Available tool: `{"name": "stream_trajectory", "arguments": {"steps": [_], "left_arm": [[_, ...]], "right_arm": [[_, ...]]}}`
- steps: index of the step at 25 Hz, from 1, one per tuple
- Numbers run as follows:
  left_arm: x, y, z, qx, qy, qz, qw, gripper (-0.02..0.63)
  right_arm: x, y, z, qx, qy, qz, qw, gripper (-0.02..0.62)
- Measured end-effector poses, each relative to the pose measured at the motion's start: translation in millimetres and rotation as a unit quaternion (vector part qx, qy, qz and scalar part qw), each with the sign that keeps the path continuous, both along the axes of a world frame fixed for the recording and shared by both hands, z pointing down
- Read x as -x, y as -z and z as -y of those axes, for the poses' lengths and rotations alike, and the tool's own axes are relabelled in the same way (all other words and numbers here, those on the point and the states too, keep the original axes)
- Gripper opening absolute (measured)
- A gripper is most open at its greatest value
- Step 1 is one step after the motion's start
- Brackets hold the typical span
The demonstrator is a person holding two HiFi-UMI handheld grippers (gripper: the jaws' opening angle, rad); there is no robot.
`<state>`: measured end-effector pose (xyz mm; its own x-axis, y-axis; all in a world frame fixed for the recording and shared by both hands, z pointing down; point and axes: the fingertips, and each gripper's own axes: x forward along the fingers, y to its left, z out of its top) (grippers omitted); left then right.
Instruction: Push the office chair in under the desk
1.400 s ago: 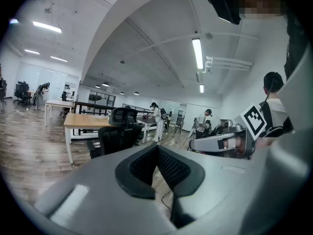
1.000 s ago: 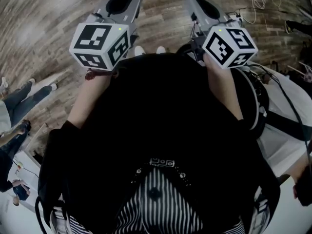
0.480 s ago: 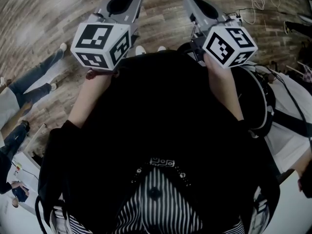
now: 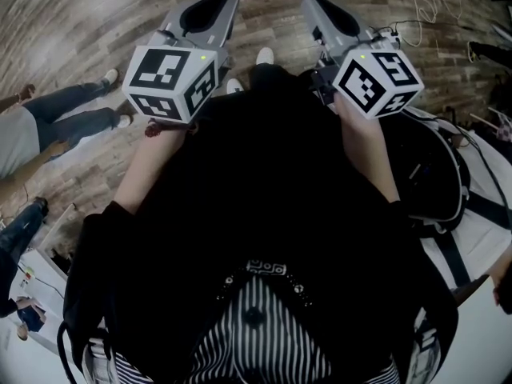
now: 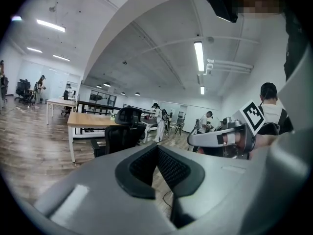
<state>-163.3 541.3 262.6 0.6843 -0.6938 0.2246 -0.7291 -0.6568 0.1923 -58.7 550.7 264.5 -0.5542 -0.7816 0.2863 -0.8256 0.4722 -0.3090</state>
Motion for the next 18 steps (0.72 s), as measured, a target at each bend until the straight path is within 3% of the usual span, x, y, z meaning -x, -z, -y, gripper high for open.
{"name": "stream_trajectory", "arguments": {"steps": [7,18], "left_arm": [[39.2,-21.6,9.5,0.009,0.010,-0.001,0.9999,0.003],[34.6,-45.7,58.6,0.014,0.011,0.003,0.9998,0.003]], "right_arm": [[35.1,-20.8,9.1,0.011,0.005,-0.001,1.000,0.000],[16.5,-43.9,61.1,0.015,-0.003,0.007,1.000,0.000]]}}
